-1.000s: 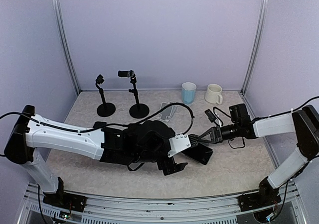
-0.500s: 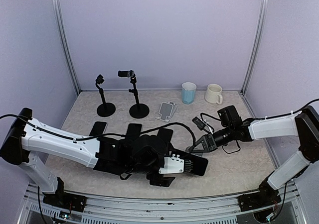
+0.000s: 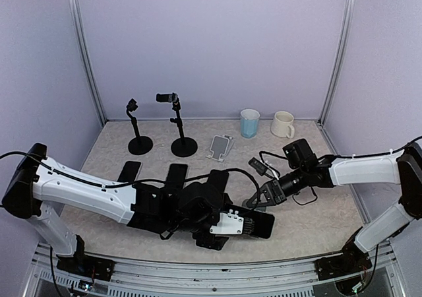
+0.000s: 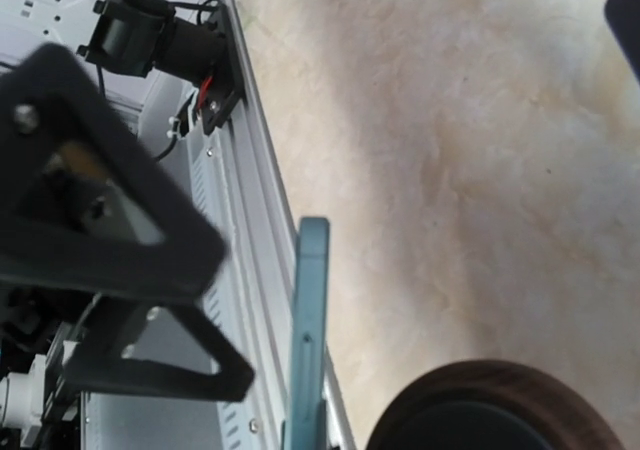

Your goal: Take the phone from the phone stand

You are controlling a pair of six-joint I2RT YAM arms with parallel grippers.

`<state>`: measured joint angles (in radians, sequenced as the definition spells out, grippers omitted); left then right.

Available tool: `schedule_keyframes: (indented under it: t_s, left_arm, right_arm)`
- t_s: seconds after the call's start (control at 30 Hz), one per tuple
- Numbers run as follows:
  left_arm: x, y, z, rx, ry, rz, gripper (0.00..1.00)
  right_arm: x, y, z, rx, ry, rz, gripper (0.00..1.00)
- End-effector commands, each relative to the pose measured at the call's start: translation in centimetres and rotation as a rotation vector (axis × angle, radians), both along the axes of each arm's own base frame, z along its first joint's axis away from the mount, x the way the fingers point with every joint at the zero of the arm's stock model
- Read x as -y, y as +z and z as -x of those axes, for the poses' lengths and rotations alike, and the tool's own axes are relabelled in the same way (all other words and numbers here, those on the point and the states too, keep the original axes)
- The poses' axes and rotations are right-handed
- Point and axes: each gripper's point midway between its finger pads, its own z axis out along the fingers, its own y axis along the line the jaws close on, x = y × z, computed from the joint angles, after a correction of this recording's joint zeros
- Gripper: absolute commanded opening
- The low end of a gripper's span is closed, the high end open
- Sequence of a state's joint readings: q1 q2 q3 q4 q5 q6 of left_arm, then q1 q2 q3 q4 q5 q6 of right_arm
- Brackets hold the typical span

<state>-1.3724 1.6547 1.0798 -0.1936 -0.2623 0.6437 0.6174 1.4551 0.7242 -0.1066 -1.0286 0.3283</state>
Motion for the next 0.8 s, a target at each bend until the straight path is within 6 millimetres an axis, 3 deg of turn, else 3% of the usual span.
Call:
schedule_keyframes:
  t_s: [0.0, 0.5, 0.77]
  left_arm:
    - [0.3, -0.5, 0.2, 0.006, -0.010, -0.015, 0.99]
    - [0.8, -1.6, -0.8, 0.023, 0.017, -0.060, 0.98]
    - [1.7, -0.7, -1.5, 0.050, 0.051, -0.047, 0.87]
  right_arm:
    - [-0.9, 3.2, 0.9, 0.046, 0.063, -0.071, 0.00]
    - [-1.6, 3.8, 1.7, 0.051, 0.090, -0.068, 0.00]
    - [-1.9, 3.7, 1.7, 0.024, 0.092, -0.080, 0.00]
